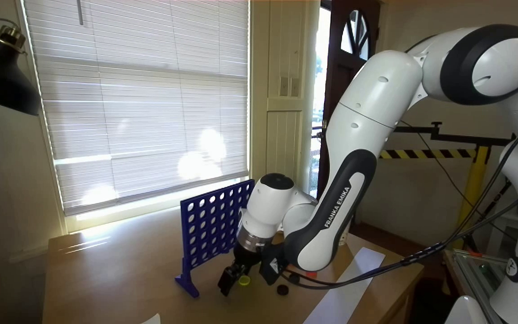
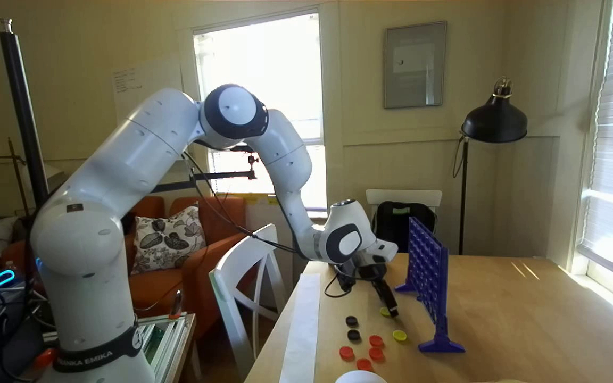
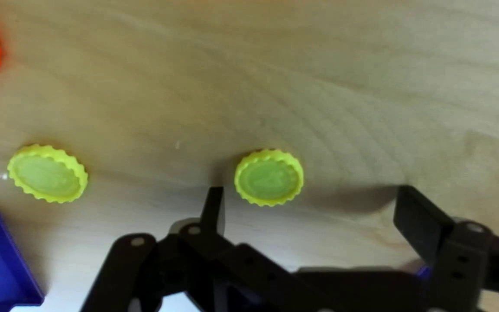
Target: Place one yellow ring in the fifth line of the blue object
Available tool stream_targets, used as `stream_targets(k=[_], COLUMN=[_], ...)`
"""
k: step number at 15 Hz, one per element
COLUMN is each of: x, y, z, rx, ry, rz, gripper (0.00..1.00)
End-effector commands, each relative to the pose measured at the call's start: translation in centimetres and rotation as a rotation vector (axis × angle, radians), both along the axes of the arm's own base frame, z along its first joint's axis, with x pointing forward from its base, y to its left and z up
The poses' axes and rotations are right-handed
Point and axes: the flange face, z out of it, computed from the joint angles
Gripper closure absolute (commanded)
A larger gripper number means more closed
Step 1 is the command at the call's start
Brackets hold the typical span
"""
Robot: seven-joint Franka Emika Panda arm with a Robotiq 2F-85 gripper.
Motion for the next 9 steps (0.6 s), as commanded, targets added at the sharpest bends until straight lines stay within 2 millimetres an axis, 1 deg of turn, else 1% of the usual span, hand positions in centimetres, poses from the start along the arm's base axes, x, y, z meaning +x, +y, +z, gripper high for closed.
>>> stream_targets(k=[1, 9], x=[-0.56, -0.44], y=[-0.76, -1.35], z=[0.26, 0.51], rx=[0.022, 0.028], ry=[0.021, 0.079], rz=[0.009, 0.105], gripper=[0.00, 0.00])
